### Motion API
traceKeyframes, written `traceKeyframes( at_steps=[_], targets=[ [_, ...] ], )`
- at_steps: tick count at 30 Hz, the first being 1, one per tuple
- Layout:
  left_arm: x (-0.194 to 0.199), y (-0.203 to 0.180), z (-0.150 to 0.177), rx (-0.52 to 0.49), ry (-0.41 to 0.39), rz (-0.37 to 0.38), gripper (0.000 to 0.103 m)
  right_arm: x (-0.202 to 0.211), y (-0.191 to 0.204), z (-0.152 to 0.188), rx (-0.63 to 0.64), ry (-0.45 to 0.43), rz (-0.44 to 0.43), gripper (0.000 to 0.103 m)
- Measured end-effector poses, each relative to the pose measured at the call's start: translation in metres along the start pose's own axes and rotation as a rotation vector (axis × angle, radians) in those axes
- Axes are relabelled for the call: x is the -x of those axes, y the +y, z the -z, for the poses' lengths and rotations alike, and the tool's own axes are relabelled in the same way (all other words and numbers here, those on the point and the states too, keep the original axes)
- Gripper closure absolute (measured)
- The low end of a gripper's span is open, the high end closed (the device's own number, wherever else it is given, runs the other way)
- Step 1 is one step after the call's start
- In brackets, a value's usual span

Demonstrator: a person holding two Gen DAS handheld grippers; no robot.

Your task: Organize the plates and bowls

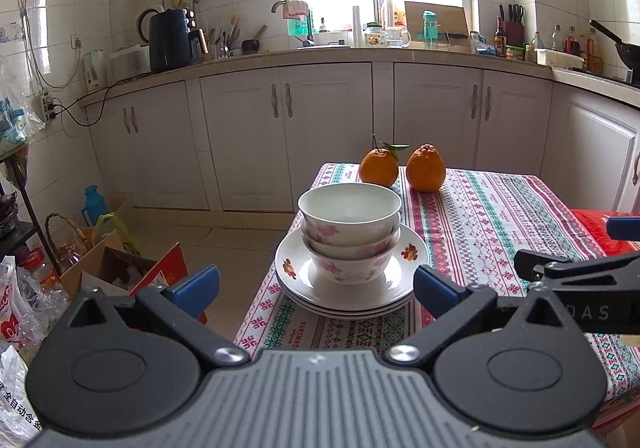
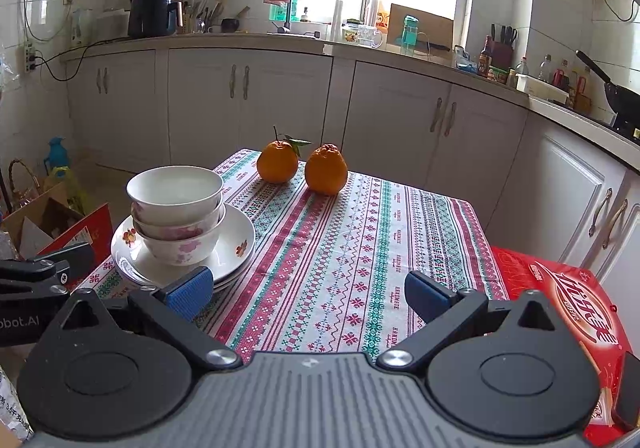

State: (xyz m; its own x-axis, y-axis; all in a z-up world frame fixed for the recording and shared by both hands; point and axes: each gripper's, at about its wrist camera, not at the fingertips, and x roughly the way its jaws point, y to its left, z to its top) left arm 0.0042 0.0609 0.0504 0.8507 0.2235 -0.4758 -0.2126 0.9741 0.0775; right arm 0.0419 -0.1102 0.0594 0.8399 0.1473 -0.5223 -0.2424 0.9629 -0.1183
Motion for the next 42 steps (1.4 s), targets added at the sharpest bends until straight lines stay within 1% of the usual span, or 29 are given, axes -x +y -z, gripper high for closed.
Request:
traceKeyframes(
  at_steps=[42],
  targets=[
    [-0.0023, 0.0014, -0.0012, 0.014, 0.019, 0.005, 0.001, -0.0001, 0.0007, -0.0005, 0.006, -0.003, 0.019, 0.000]
  ],
)
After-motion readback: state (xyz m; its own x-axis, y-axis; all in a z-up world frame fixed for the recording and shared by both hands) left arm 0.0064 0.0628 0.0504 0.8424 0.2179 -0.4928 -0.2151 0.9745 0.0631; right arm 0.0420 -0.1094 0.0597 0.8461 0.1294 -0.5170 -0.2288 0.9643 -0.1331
